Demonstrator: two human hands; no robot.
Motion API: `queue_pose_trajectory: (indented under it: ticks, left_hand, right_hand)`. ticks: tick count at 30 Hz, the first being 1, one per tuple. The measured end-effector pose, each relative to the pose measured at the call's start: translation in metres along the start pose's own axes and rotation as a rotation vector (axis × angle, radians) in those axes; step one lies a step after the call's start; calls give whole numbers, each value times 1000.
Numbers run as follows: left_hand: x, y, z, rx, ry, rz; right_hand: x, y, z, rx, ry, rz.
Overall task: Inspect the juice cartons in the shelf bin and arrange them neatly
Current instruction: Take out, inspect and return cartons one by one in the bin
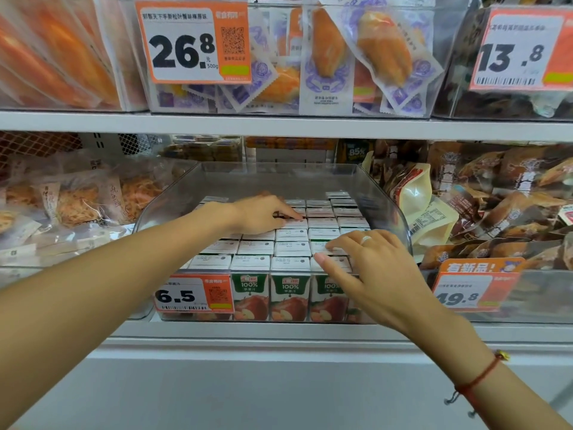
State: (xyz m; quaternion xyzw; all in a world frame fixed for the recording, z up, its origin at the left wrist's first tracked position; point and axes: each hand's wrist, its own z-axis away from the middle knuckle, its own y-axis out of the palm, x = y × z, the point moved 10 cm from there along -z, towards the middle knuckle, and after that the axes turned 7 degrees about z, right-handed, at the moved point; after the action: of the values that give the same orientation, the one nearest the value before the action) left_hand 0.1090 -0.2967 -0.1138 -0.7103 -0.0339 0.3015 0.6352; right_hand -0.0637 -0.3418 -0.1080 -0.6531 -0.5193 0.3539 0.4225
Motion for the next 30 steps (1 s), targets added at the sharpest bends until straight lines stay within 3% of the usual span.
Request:
queue_pose_trajectory:
  ticks: [3, 7, 11, 24, 27, 30]
  left_hand:
    - [7, -4, -7, -16, -24, 53]
    - [13, -10, -17, -27, -33, 76]
    - [17, -15, -28, -31, -67, -25]
    - [16, -9, -45, 218, -99, -311]
    - [19, -11, -39, 184, -113, -265]
    - [13, -33, -29, 3, -65, -164]
  right_hand:
    - [0, 3, 3, -34, 44, 23]
    - [0, -1, 11, -198, 95, 31]
    - [1, -4, 16, -310, 147, 53]
    - [-2, -2, 14, -370, 168, 44]
    - [-2, -1, 14, -367, 159, 50]
    - [-1, 1, 14, -347, 154, 71]
